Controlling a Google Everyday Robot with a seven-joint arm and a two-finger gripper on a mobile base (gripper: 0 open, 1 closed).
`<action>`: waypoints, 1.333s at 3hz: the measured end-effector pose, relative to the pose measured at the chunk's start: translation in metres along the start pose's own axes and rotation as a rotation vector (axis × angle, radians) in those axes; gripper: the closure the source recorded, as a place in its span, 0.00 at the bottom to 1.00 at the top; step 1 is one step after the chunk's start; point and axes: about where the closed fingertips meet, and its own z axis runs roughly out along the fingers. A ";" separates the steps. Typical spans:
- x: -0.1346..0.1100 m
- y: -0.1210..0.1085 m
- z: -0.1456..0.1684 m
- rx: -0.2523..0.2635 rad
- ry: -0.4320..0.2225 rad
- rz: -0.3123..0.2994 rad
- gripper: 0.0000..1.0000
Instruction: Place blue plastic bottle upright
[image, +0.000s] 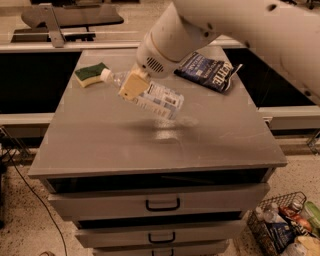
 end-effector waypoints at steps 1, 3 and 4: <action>-0.017 -0.030 -0.020 0.015 -0.222 -0.015 1.00; -0.035 -0.051 -0.044 -0.012 -0.646 -0.034 1.00; -0.030 -0.047 -0.047 -0.037 -0.775 -0.025 1.00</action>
Offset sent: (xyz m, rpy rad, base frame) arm 0.0407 -0.0278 0.0940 0.6624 -0.3178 0.2397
